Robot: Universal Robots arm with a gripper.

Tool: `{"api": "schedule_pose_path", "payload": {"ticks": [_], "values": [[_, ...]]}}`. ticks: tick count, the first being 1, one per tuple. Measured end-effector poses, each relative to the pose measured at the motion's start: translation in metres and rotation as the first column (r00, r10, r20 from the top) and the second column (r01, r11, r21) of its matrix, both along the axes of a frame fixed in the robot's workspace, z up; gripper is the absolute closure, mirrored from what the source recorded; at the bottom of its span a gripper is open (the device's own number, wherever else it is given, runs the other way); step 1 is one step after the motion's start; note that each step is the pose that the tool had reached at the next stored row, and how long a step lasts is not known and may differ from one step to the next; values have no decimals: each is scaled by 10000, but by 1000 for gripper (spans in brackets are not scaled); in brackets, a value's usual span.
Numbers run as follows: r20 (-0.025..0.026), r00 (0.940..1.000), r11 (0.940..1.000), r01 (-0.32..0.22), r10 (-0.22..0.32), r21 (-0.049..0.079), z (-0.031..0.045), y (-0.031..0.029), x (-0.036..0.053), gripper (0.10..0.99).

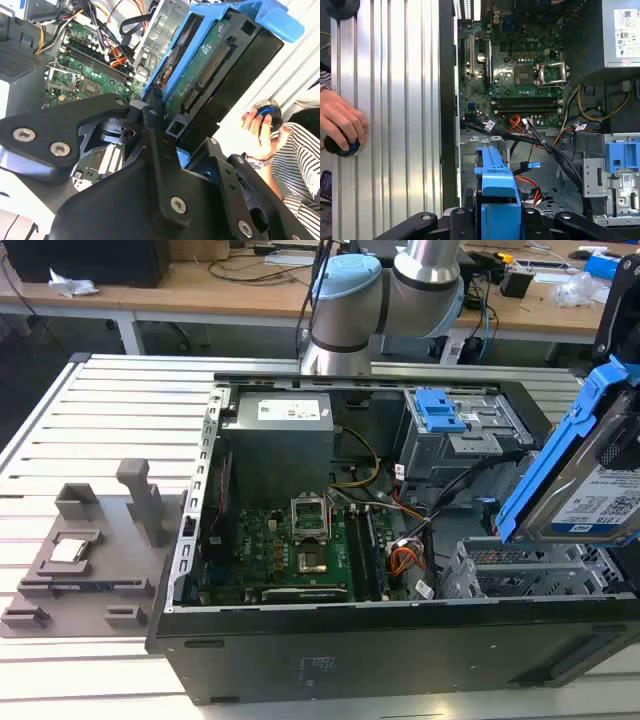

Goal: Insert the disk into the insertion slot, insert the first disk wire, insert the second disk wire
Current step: 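Insert the disk into the insertion slot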

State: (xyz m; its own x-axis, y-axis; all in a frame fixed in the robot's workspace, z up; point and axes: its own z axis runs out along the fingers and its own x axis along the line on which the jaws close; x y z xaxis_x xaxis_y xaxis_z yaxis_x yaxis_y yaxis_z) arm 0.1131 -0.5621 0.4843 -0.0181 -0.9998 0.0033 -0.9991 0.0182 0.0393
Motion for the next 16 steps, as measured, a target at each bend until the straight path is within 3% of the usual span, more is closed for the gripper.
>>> {"api": "schedule_pose_path", "payload": {"ticks": [16], "values": [[0,10000,10000,0,0,0,-189,0,-17,722]]}}
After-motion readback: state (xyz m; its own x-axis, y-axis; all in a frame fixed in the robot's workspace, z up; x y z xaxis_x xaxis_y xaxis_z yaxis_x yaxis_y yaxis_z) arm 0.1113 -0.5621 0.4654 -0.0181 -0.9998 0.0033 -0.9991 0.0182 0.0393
